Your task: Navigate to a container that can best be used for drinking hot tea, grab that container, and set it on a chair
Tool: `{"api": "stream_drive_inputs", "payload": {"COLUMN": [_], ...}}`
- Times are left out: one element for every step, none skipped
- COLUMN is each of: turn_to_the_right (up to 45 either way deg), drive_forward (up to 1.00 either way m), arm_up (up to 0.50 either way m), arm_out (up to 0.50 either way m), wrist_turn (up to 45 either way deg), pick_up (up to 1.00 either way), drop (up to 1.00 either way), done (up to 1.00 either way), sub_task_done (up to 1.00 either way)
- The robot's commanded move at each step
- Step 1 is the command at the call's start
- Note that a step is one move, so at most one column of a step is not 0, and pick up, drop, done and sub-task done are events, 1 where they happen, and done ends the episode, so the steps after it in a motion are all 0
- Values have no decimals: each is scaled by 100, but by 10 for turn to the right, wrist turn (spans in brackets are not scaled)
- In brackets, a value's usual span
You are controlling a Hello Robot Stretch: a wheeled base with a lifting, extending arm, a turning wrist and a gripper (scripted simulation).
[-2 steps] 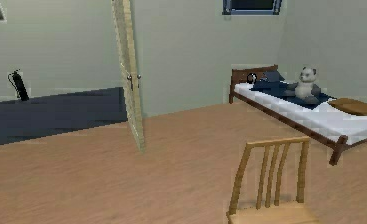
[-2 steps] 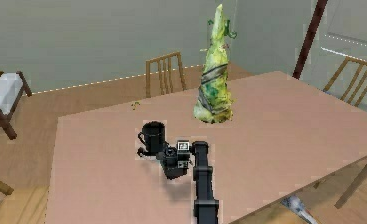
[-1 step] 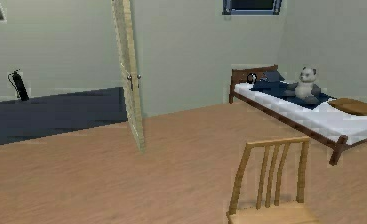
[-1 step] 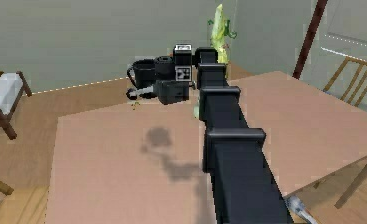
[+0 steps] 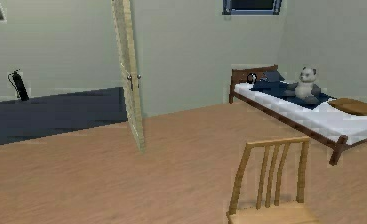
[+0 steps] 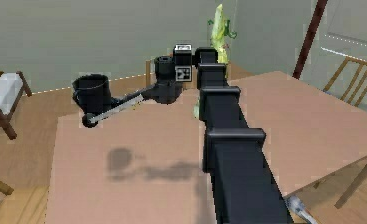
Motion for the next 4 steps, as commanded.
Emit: {"api": "stream_drive_inputs", "payload": {"turn_to_the_right": [0, 0, 0, -330], "drive_forward": [0, 0, 0, 0], "arm_up": [0, 0, 0, 0], "arm_out": [0, 0, -28, 0], "wrist_turn": [-450, -150, 0, 0], "pick_up": [0, 0, 0, 0], "drop": [0, 0, 0, 0], "done": [0, 0, 0, 0], "sub_task_done": [0, 0, 0, 0]}}
